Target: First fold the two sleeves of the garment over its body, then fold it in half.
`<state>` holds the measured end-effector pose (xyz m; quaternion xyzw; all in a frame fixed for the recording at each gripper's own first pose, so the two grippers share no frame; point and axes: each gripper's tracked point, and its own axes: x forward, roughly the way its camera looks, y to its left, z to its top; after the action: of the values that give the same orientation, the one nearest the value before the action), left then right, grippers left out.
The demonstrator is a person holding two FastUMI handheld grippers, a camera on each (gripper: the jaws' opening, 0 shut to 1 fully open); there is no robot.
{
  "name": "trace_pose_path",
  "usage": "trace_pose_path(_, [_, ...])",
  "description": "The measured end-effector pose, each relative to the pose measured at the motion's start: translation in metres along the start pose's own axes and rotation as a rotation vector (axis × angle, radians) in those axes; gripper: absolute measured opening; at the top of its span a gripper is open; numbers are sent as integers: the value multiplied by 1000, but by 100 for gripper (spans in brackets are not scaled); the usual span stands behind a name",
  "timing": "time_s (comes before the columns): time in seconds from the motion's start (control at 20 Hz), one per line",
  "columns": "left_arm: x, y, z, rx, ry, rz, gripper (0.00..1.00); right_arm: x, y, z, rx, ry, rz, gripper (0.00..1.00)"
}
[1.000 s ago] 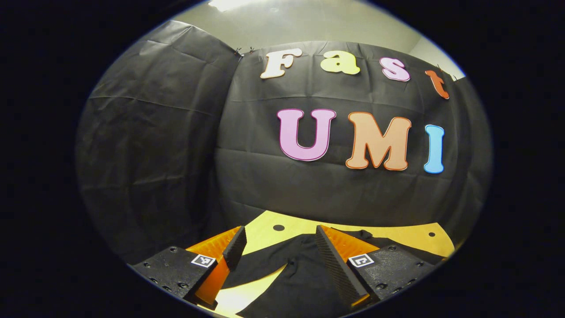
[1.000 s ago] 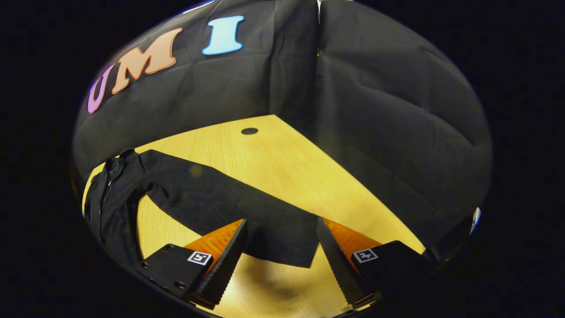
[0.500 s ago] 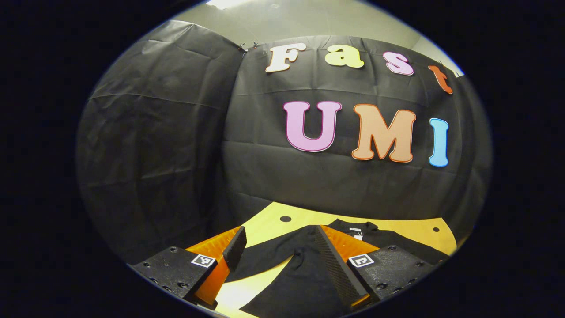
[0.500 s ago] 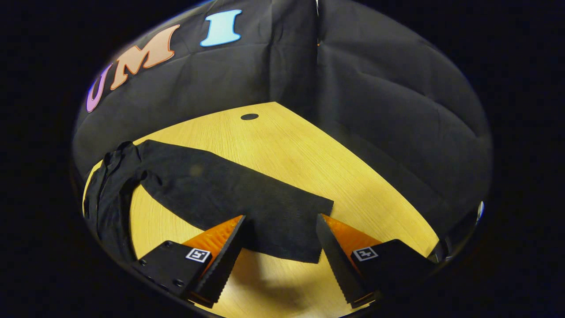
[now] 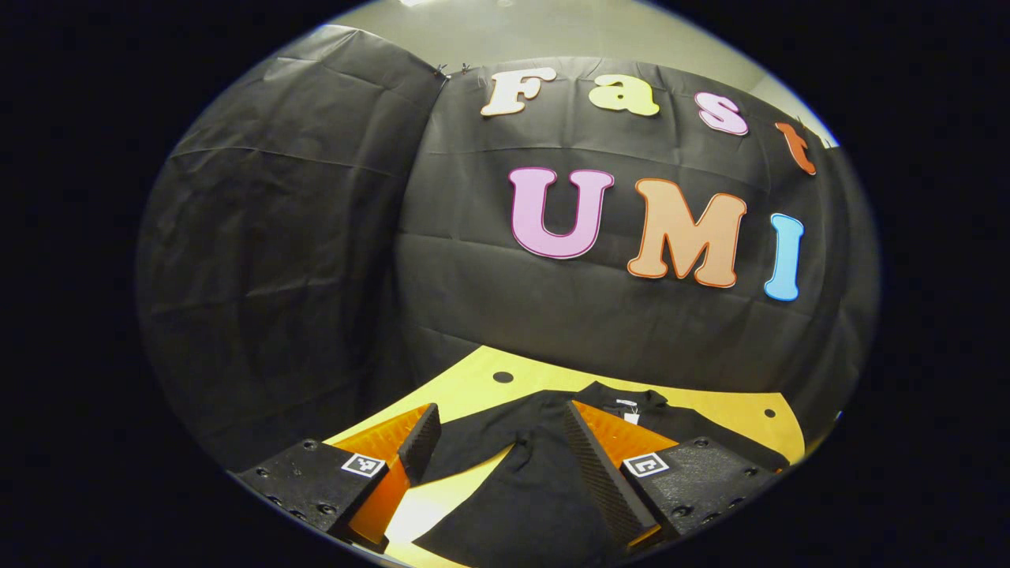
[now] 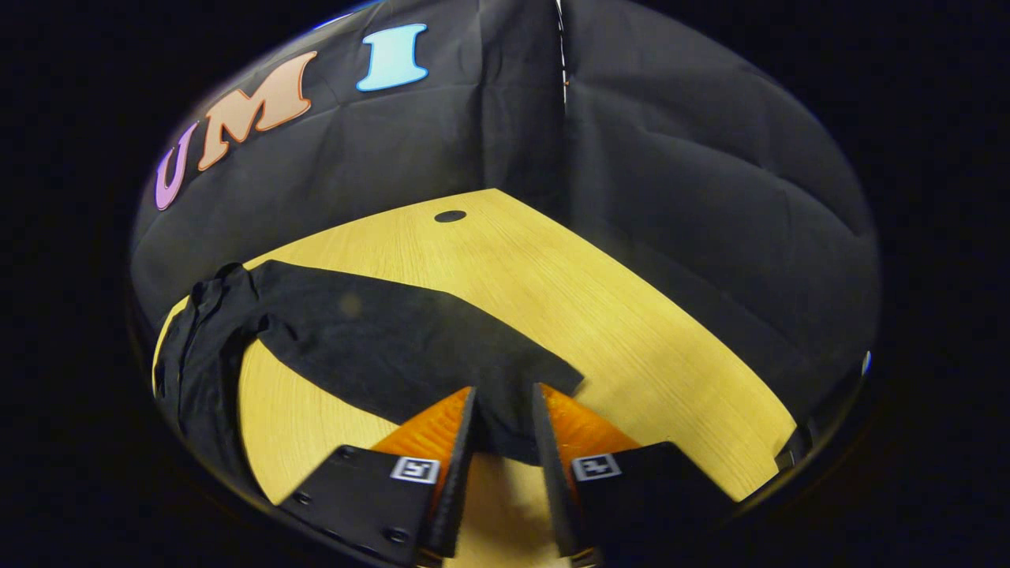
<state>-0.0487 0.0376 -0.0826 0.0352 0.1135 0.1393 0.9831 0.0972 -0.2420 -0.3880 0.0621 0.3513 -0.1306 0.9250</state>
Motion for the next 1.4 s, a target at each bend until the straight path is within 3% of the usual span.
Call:
trace_pose_path(0.1, [0,2,-1,2,2,3,92,2,9,-1,11,12,35,40])
trace_pose_path(0.15, [1,2,0,-1,3,4,92,3,13,2,23,6,42,19])
trace_pose_path(0.25, [0,5,-2,-7,8,7,93,1,14,3,35,13,47,18])
trace_pose_path(0.3, [-1,5,-3,-11,12,6,93,2,15,2,33,15,53,10])
trace_pose_path(0.55, [-1,9,-1,3,5,11,92,-9,23,19,-25,-13,58,5])
trace_pose_path(0.85, [-1,22,-5,-29,14,20,93,-29,44,124,5,-158,74,5])
trace_pose_path(1.1, [-5,46,-5,-64,12,48,92,-60,117,199,-90,-307,142,5])
trace_pose_path(1.4, [-11,88,-1,-69,-4,111,93,-93,266,246,-240,-436,282,5])
